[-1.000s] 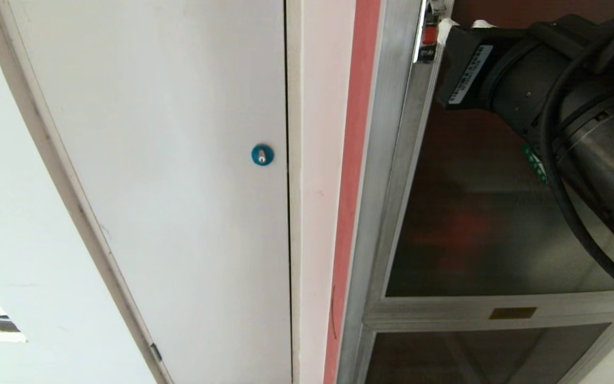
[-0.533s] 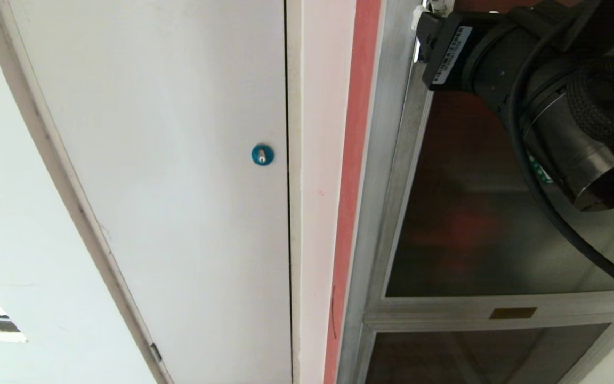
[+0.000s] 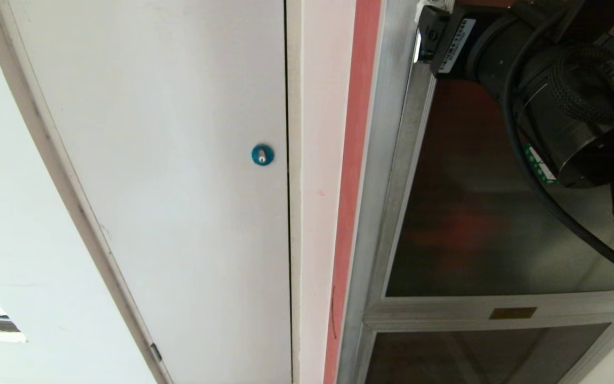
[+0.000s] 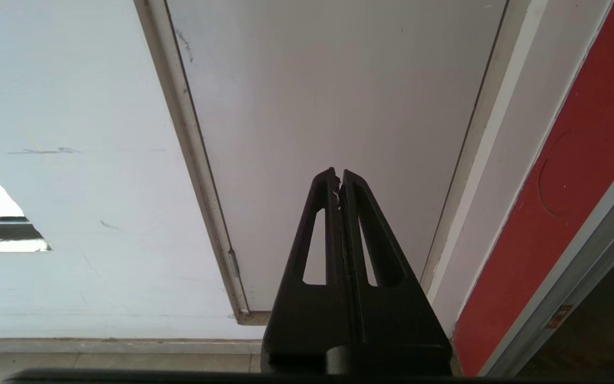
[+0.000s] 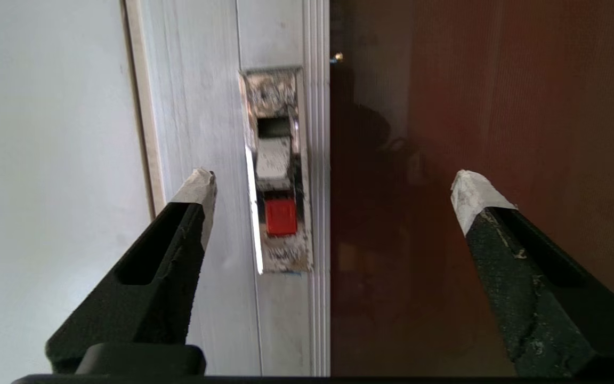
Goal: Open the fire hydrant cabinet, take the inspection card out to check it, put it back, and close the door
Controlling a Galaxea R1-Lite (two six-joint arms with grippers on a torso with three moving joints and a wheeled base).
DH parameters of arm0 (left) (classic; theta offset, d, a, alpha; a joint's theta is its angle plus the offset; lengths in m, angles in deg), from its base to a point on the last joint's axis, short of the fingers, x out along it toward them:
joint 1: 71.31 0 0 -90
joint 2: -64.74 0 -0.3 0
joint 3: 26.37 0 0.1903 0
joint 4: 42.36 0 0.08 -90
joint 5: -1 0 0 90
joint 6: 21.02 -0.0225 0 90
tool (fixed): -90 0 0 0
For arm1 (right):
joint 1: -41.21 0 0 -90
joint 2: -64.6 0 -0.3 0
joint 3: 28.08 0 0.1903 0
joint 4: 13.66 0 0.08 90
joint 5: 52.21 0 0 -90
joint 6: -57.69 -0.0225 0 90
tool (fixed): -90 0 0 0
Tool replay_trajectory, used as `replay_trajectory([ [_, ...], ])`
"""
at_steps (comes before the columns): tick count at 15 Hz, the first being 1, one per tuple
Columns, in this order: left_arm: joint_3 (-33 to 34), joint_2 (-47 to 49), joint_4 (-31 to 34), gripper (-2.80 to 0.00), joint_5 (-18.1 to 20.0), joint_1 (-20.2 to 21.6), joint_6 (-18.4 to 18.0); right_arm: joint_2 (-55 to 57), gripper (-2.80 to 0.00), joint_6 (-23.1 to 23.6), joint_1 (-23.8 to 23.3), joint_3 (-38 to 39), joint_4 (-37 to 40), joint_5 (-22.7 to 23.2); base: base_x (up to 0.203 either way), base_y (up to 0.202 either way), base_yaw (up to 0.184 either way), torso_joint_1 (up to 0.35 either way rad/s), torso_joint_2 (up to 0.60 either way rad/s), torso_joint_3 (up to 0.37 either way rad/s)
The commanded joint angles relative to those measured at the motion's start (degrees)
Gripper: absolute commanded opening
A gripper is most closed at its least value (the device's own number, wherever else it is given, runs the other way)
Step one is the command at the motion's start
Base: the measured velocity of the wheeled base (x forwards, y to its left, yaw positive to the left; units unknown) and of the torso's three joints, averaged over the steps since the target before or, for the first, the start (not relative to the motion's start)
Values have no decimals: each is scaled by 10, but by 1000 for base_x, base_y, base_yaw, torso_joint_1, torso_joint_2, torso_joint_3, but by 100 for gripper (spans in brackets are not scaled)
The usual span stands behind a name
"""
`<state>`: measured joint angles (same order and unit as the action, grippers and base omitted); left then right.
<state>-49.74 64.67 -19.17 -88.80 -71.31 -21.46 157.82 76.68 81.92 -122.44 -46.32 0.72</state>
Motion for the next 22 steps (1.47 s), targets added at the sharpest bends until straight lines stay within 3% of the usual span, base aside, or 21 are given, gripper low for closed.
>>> replay_trajectory([
  [1, 1, 1, 0, -280, 1, 0, 0, 10, 0, 2, -1, -11, -2, -2, 0, 0, 0, 0, 0, 0],
  [12, 1, 1, 0, -280, 0, 0, 0, 35, 0, 3, -24, -48, 16, 5, 0, 0, 0, 0, 0, 0],
  [13, 1, 1, 0, -280, 0, 0, 0, 35, -280, 3, -24, -48, 20, 6, 0, 0, 0, 0, 0, 0],
  [22, 1, 0, 0, -280, 0, 0, 0, 37, -280, 3, -24, -56, 22, 7, 0, 0, 0, 0, 0, 0],
])
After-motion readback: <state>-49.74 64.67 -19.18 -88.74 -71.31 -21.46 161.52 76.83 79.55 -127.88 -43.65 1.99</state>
